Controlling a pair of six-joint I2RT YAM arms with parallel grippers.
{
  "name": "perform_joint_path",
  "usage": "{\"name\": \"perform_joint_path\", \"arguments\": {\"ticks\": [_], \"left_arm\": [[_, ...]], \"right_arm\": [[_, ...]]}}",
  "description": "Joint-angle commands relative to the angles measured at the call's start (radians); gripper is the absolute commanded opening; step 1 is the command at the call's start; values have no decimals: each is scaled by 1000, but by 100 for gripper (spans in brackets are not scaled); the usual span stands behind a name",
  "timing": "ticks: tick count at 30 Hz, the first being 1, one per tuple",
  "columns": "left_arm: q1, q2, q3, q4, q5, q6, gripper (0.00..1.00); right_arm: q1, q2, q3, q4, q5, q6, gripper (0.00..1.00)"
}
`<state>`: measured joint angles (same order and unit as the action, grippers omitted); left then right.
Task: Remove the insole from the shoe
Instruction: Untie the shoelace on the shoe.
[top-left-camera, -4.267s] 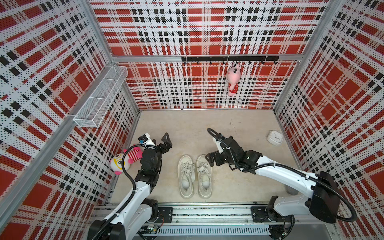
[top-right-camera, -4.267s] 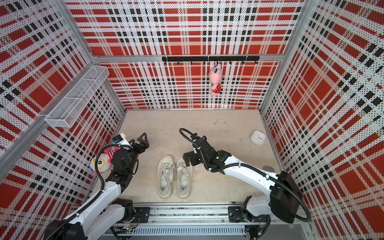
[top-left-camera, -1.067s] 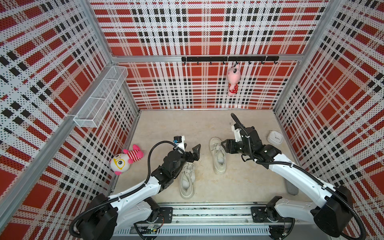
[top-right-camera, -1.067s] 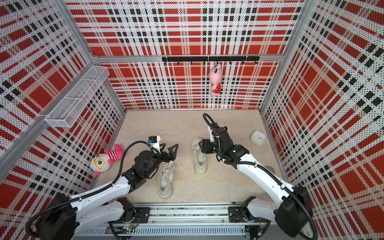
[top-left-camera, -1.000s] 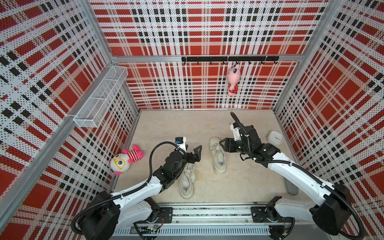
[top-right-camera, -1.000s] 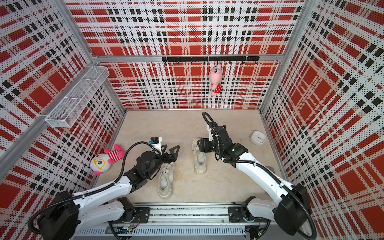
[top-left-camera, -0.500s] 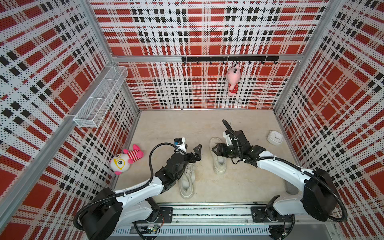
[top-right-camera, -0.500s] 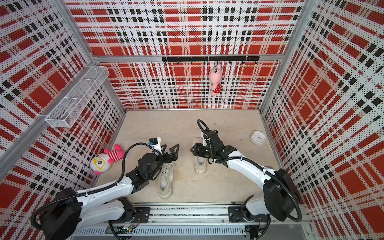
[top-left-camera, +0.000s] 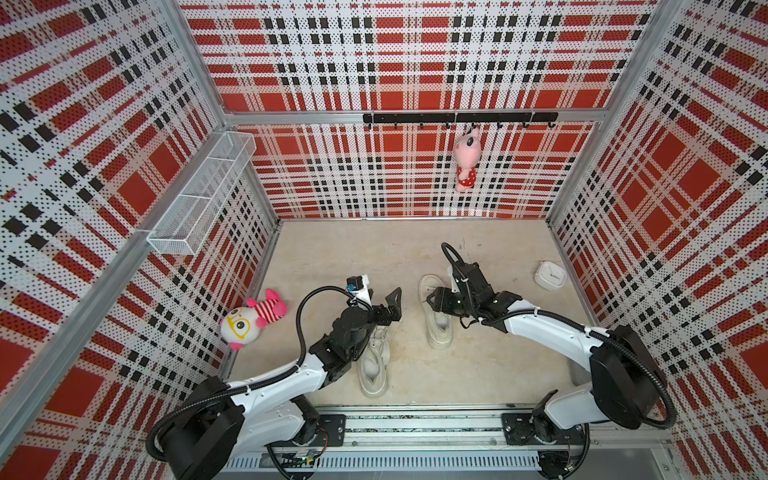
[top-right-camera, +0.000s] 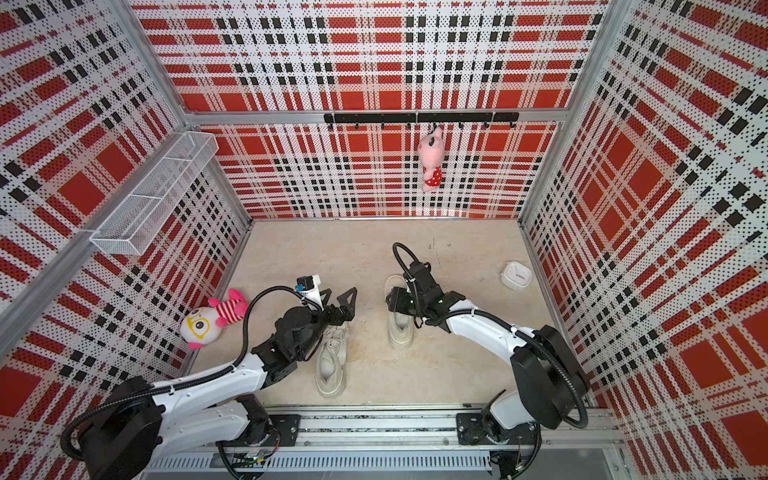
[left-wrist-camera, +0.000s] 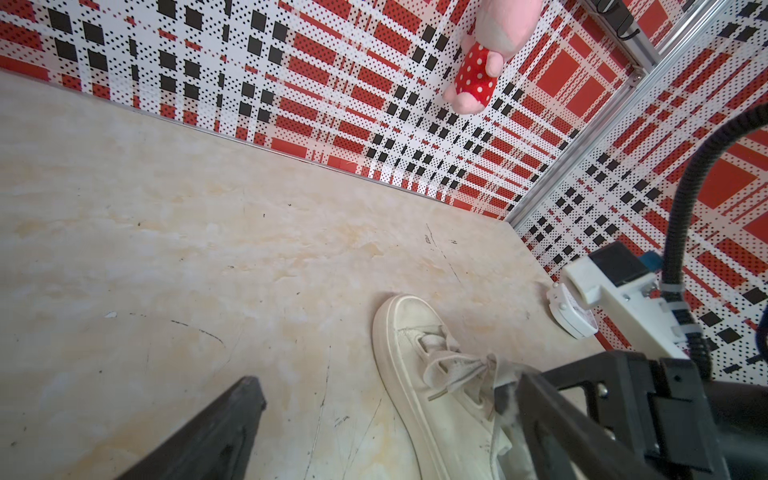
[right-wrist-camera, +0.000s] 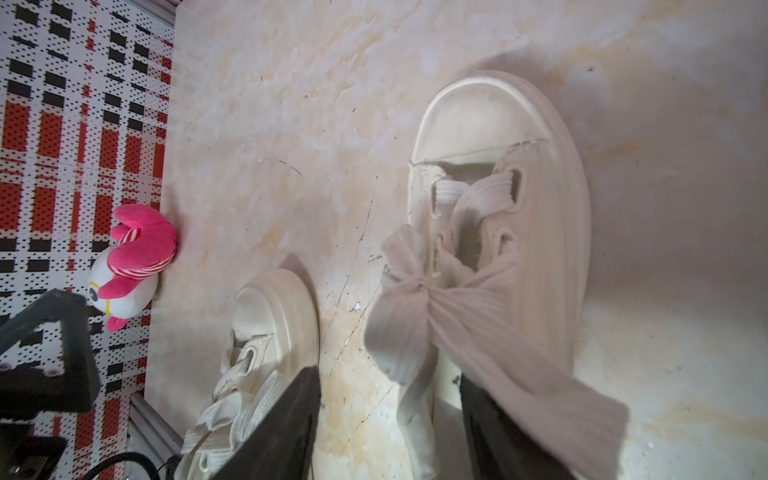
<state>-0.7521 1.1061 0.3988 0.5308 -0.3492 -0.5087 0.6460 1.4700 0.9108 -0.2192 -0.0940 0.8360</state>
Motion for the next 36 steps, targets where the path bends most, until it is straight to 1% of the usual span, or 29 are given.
{"name": "perform_joint_path", "arguments": {"ticks": [1,7,10,12,15,20,25,32,36], "left_arm": [[0,-11,-2,23,-14,12,99],[3,-8,0,23,-14,14,99],[5,-6,-2,23,-14,15,98],[5,-6,-4,23,-13,15,98],[7,-8,-5,23,-13,15,98],[8,-8,-8,23,-14,15,98],[10,-8,-5,23,-14,19,98],[11,-3,-3,23,6,37,98],[10,7,1,27,60,60,98]], "right_arm": [[5,16,29,-7,71,-4,56],[15,35,62,-50,137,-30,50],[17,45,75,-67,156,-38,45],[17,51,81,-76,162,-44,40],[20,48,89,-94,178,-52,28],[36,14,109,-138,210,-65,16],[52,-23,123,-172,214,-78,0],[64,-86,153,-155,181,-105,0],[64,-106,212,-149,150,-129,0]]}}
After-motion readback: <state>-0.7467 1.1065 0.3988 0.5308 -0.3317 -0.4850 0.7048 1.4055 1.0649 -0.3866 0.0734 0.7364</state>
